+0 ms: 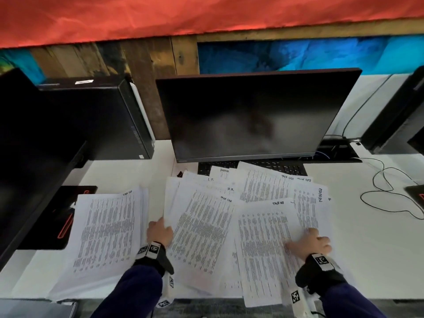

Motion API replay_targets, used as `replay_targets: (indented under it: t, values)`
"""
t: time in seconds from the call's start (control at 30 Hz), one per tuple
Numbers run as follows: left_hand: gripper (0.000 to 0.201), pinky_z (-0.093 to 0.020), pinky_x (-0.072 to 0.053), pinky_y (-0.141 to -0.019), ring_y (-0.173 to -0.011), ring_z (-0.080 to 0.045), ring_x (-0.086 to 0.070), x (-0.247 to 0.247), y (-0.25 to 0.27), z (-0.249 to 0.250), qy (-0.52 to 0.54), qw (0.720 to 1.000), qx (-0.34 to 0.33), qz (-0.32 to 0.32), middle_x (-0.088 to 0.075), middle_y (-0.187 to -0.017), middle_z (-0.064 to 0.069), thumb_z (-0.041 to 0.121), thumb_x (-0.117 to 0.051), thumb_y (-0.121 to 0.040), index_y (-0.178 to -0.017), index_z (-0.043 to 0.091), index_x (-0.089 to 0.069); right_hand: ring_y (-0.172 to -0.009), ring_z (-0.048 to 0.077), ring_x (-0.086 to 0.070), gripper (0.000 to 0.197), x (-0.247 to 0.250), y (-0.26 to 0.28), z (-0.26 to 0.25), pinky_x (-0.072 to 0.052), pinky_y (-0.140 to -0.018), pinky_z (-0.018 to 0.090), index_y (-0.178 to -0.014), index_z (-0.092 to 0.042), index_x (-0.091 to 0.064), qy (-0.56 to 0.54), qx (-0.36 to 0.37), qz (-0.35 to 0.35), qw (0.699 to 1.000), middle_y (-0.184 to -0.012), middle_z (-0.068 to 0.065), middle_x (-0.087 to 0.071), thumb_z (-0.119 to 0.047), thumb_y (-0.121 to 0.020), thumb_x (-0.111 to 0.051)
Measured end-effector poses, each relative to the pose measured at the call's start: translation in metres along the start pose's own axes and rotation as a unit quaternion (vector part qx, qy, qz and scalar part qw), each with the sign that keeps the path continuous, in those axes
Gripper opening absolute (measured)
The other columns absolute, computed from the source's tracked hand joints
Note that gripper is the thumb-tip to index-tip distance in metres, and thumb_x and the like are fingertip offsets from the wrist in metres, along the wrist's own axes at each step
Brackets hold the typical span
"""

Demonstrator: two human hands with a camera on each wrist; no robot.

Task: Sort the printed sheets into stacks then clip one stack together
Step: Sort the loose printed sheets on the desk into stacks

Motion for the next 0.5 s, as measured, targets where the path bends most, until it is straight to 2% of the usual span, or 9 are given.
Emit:
replay_targets:
  t: [0.1, 0.17, 0.27, 0.33, 0.37, 0.43, 0.5]
  values:
    - [0.053, -0.045, -0.034, -0.108, -0.126, -0.033, -0.036, -0.001, 0.005, 0.002, -0.029, 1.000, 0.003, -0.003, -0.032, -0.139, -0.015, 0.027, -0.049, -0.090, -0.140, 0.014, -0.038, -0.117, 0.043, -0.044, 0.085, -0.007, -0.006, 0.004, -0.042, -0.095, 0.045, -0.135, -0.008, -0.031, -0.054, -0.008, -0.020, 0.998, -0.132, 0.023, -0.034, -0.021, -0.068, -0.081]
    - [0.061, -0.047, -0.036, -0.107, -0.125, -0.034, -0.038, -0.005, 0.007, 0.003, -0.024, 1.000, 0.008, -0.013, -0.032, -0.138, -0.015, 0.031, -0.054, -0.086, -0.142, 0.016, -0.037, -0.109, 0.041, -0.053, 0.075, -0.011, -0.010, 0.002, -0.045, -0.089, 0.042, -0.133, -0.004, -0.032, -0.109, 0.000, -0.051, 0.993, -0.128, 0.025, -0.046, -0.011, -0.073, -0.076]
    - [0.065, -0.038, -0.041, -0.105, -0.121, -0.034, -0.045, -0.008, 0.013, 0.006, 0.015, 0.999, 0.021, -0.030, -0.028, -0.141, -0.016, 0.025, -0.057, -0.087, -0.145, 0.010, -0.032, -0.096, 0.035, -0.057, 0.038, -0.015, -0.018, -0.002, -0.046, -0.086, 0.038, -0.118, 0.001, -0.049, -0.115, 0.024, -0.073, 0.990, -0.111, 0.023, -0.060, -0.007, -0.083, -0.062]
    - [0.064, -0.040, -0.037, -0.106, -0.128, -0.034, -0.038, -0.010, 0.016, 0.005, 0.010, 0.999, 0.037, -0.026, -0.029, -0.143, -0.016, 0.025, -0.056, -0.088, -0.145, 0.010, -0.031, -0.093, 0.034, -0.058, 0.008, -0.020, -0.025, -0.007, -0.047, -0.088, 0.042, -0.093, 0.000, -0.057, -0.137, 0.058, -0.090, 0.985, -0.105, 0.025, -0.063, -0.003, -0.085, -0.057]
    - [0.064, -0.042, -0.032, -0.108, -0.132, -0.035, -0.031, -0.011, 0.017, 0.003, -0.004, 0.999, 0.046, -0.026, -0.030, -0.145, -0.016, 0.027, -0.055, -0.088, -0.145, 0.011, -0.030, -0.091, 0.033, -0.057, 0.001, -0.023, -0.029, -0.010, -0.047, -0.087, 0.043, -0.086, -0.001, -0.056, -0.160, 0.072, -0.094, 0.980, -0.105, 0.027, -0.064, 0.000, -0.086, -0.056]
    - [0.064, -0.041, -0.027, -0.110, -0.136, -0.034, -0.026, -0.015, 0.019, 0.005, -0.003, 0.998, 0.053, -0.036, -0.033, -0.147, -0.014, 0.029, -0.053, -0.090, -0.146, 0.011, -0.028, -0.090, 0.032, -0.059, 0.006, -0.029, -0.036, -0.012, -0.048, -0.087, 0.043, -0.088, 0.000, -0.057, -0.197, 0.087, -0.092, 0.972, -0.101, 0.026, -0.065, 0.003, -0.085, -0.053]
    - [0.061, -0.034, -0.030, -0.109, -0.136, -0.030, -0.032, -0.022, 0.022, 0.014, 0.029, 0.997, 0.040, -0.052, -0.035, -0.148, -0.013, 0.023, -0.053, -0.092, -0.145, 0.005, -0.028, -0.088, 0.033, -0.060, 0.008, -0.036, -0.037, -0.011, -0.049, -0.086, 0.045, -0.086, -0.002, -0.057, -0.218, 0.088, -0.094, 0.967, -0.093, 0.022, -0.066, 0.003, -0.084, -0.052]
Point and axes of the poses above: each hand's wrist, its own y-axis away from the middle knuckle, its own x-axis out of the back of the hand, z = x × y, the point moved 9 cm from there along -y, towards the middle knuckle
